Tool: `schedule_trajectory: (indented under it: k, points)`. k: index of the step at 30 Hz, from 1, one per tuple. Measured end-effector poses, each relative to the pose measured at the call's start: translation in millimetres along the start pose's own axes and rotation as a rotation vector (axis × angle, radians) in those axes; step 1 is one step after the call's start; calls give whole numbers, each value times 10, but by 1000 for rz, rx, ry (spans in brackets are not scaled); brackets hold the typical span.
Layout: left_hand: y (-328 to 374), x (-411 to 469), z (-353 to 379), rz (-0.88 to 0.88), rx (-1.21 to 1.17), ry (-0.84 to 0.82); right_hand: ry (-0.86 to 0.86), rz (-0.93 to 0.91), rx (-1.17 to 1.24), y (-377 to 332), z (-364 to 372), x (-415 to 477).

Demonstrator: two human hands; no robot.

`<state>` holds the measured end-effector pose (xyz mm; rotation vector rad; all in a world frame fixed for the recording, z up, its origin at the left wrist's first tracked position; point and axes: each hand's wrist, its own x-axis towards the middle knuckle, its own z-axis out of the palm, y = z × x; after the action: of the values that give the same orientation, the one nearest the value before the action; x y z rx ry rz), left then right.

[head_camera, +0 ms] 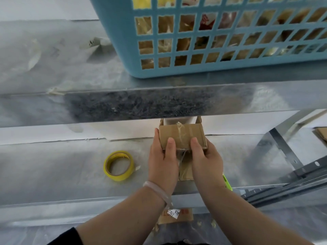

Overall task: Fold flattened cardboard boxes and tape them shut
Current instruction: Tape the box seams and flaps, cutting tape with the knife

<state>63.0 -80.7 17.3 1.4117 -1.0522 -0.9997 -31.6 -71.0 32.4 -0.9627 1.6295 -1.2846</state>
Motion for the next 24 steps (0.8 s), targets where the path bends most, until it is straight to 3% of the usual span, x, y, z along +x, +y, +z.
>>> schedule_trajectory:
  k: [4, 11, 16, 24]
  points:
    - [17, -56, 12, -58, -64, 49, 33, 48, 38, 42, 0, -11]
    - [66, -62, -1, -158, -149, -22, -21, 256, 153, -5, -97, -21]
    - [72, -47, 18, -150, -153, -24, -133, 160, -42, -63, -90, 26]
    - [10, -46, 22, -21, -15, -31, -45, 81, -74, -3, -91, -4]
